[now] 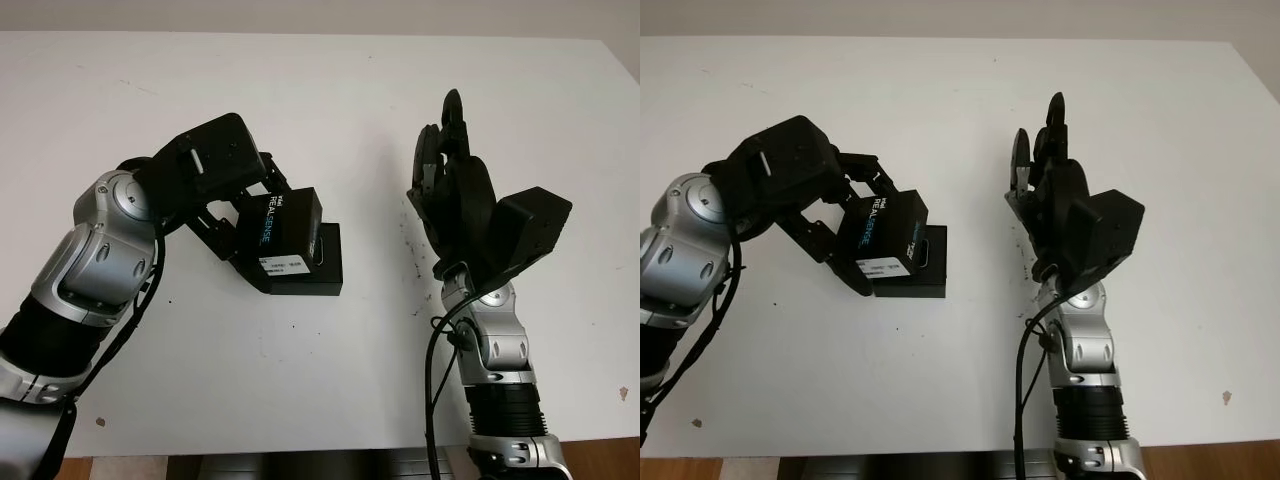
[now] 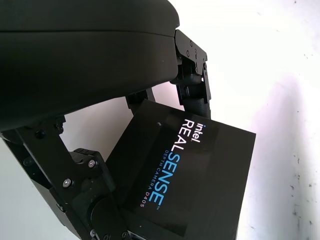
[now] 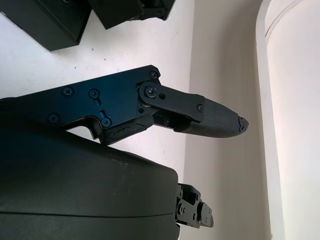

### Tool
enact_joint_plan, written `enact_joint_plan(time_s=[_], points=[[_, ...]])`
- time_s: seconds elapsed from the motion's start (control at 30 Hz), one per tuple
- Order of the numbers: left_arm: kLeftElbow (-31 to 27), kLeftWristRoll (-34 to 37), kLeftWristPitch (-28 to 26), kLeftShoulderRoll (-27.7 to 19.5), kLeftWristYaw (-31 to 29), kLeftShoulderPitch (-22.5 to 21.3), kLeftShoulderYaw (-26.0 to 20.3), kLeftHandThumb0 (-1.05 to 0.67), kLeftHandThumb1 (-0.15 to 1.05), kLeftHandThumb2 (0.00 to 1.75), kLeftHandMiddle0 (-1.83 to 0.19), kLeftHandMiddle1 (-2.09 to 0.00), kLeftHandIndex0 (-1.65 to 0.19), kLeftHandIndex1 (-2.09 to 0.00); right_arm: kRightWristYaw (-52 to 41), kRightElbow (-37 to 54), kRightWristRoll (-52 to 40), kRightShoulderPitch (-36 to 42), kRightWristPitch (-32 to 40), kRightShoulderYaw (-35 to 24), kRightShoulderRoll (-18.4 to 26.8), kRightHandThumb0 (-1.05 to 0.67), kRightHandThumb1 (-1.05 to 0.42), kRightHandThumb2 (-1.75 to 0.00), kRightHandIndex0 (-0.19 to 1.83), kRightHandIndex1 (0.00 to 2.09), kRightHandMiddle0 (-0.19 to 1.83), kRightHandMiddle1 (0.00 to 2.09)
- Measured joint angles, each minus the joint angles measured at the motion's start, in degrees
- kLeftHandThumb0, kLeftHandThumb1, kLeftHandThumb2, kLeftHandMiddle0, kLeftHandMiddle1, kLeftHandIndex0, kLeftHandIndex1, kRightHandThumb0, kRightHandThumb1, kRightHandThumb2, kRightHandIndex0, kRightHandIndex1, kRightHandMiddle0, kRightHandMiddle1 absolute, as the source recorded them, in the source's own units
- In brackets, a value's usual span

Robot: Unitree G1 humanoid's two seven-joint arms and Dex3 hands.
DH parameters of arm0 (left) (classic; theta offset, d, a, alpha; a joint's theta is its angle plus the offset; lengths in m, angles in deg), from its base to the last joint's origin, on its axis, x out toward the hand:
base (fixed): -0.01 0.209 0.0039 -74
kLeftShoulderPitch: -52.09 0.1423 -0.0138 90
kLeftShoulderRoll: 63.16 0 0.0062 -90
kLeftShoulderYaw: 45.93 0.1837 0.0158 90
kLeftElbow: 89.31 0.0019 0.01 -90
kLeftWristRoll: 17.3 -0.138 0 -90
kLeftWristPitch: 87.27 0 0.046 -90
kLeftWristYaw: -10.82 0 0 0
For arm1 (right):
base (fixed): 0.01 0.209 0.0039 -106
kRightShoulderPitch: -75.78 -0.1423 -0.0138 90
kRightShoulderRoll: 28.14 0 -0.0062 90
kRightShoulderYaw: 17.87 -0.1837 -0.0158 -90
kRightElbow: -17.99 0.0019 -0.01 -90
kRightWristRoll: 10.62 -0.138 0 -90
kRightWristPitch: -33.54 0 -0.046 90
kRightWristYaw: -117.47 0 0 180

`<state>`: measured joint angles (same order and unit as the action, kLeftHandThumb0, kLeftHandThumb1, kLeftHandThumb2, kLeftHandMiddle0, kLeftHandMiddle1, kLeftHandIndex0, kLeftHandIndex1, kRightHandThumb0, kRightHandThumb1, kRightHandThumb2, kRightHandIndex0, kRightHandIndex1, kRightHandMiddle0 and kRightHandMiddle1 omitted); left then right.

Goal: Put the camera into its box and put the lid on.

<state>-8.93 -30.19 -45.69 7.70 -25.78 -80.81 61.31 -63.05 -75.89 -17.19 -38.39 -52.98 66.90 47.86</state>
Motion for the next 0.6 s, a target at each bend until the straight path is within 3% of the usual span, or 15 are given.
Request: enact_joint_plan(time_s=[0.6], points=[[-0.7, -1.1, -4.9, 2.1, 0.6, -1.1, 1.6, -0.16, 0.98, 0.05, -0.38, -1.52, -0.29, -1.49, 0.1, 0.0, 2.3, 0.2, -3.7, 0.5, 0.0, -0.8, -1.05, -0.64, -0.19, 0.0, -0.19, 0.0]])
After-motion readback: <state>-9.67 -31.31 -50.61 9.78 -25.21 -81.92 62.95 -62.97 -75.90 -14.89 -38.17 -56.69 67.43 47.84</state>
